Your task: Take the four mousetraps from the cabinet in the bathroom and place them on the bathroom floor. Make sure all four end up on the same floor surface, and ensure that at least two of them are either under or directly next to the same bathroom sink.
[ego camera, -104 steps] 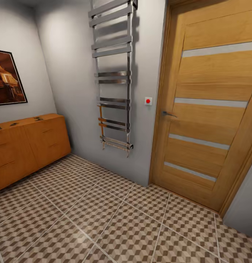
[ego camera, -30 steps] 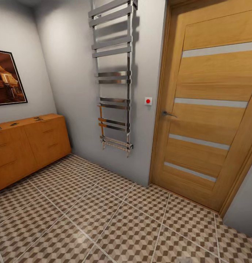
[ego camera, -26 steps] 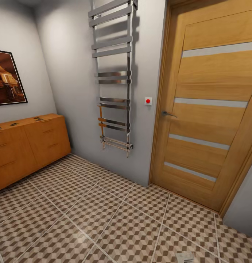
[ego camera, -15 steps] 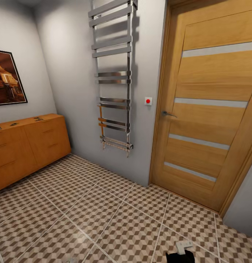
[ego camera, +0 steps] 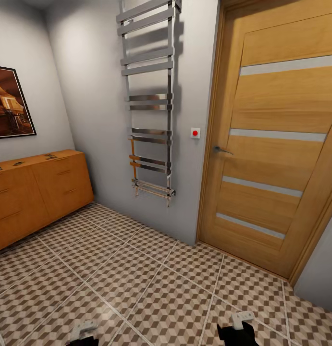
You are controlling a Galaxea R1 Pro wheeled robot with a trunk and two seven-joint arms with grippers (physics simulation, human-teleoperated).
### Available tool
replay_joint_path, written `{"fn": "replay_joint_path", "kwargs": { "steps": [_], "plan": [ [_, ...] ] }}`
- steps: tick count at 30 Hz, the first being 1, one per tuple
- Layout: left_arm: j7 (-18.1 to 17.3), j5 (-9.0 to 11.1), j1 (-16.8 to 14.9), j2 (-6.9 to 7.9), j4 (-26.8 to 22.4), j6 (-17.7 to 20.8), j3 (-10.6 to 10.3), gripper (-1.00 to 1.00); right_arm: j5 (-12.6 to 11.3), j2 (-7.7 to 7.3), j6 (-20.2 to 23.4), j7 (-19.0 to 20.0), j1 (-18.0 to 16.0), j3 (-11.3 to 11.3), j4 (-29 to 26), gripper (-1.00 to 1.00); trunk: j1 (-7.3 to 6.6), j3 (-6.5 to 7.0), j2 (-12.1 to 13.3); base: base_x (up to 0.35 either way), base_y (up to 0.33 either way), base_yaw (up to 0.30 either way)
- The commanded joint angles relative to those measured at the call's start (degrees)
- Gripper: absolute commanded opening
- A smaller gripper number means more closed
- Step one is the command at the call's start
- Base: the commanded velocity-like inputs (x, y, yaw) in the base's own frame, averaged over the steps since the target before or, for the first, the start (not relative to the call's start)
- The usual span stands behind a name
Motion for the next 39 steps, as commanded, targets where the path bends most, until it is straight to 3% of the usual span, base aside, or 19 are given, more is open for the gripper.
{"fn": "replay_joint_path", "kwargs": {
  "steps": [1,5,11,15,29,39],
  "plan": [
    [0.1,0.0,0.0,-0.01,-0.1,-0.6,0.1,1.0,0.5,-0.01,-0.6,0.0,0.0,0.0,0.0,1.0,0.0,-0.06,0.0,0.0,0.0,0.0],
    [0.2,0.0,-0.1,-0.06,1.5,-6.0,0.6,1.0,0.4,0.05,-2.2,0.0,0.0,0.0,0.2,1.0,0.0,-0.06,0.0,0.0,0.0,0.0],
    [0.3,0.1,-0.1,-0.61,9.5,-16.9,0.8,1.0,0.4,0.19,-2.8,-0.1,0.0,0.0,0.2,1.0,0.0,-0.06,0.0,0.0,0.0,0.0],
    [0.3,0.1,-0.1,-0.8,11.8,-19.9,0.8,1.0,0.4,0.24,-2.8,-0.1,0.1,0.1,0.4,1.0,0.0,-0.06,0.0,0.0,0.0,0.0],
    [1.9,0.2,-0.1,-0.67,11.5,-20.9,0.8,1.0,0.7,0.27,-2.8,0.1,0.2,0.4,1.3,1.0,0.0,-0.06,0.0,0.0,0.0,0.0],
    [7.3,0.4,-0.1,-0.96,9.4,-20.8,0.9,1.0,0.7,0.26,-2.9,0.1,0.2,0.4,1.4,1.0,0.0,-0.06,0.0,0.0,0.0,0.0]
  ]
}}
